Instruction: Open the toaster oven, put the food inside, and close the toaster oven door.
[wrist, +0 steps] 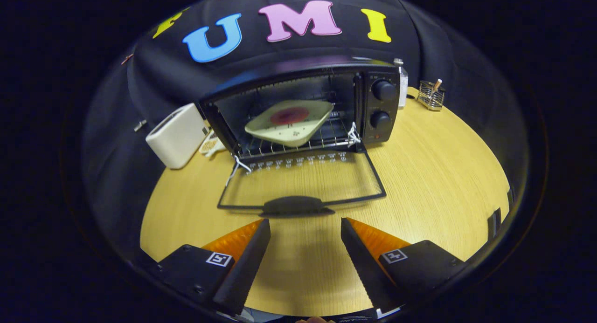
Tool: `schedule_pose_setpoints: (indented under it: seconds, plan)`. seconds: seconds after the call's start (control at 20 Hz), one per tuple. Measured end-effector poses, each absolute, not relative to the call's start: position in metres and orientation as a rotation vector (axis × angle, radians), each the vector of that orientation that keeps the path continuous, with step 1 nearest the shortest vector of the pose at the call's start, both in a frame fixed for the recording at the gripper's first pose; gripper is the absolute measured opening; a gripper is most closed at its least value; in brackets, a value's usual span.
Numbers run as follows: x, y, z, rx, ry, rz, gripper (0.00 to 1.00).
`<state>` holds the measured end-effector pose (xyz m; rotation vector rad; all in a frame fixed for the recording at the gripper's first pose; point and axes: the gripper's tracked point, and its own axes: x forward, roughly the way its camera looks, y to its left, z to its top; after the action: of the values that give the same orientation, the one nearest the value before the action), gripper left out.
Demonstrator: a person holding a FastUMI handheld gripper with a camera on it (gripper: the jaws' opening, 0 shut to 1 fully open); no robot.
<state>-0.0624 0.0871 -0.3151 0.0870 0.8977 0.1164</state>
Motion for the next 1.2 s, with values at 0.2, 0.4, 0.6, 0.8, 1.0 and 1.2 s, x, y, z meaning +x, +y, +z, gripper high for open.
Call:
schedule_pose_setpoints:
  seconds: [0.2, 0.4, 0.6, 0.8, 1.0, 1.2]
  plan:
    - [-0.053, 0.084, -0.35, 0.03, 0.926, 0.075, 1.0]
    - [-0.03, 0.087, -0.363, -0.015, 0.919, 0.063, 1.0]
    - [-0.026, 0.091, -0.342, -0.107, 0.847, 0.117, 0.99]
    - [-0.025, 0.096, -0.297, -0.023, 0.756, 0.164, 0.99]
    - [0.006, 0.095, -0.248, 0.032, 0.659, 0.173, 1.0]
    - [0.026, 0.105, -0.205, 0.073, 0.584, 0.203, 1.0]
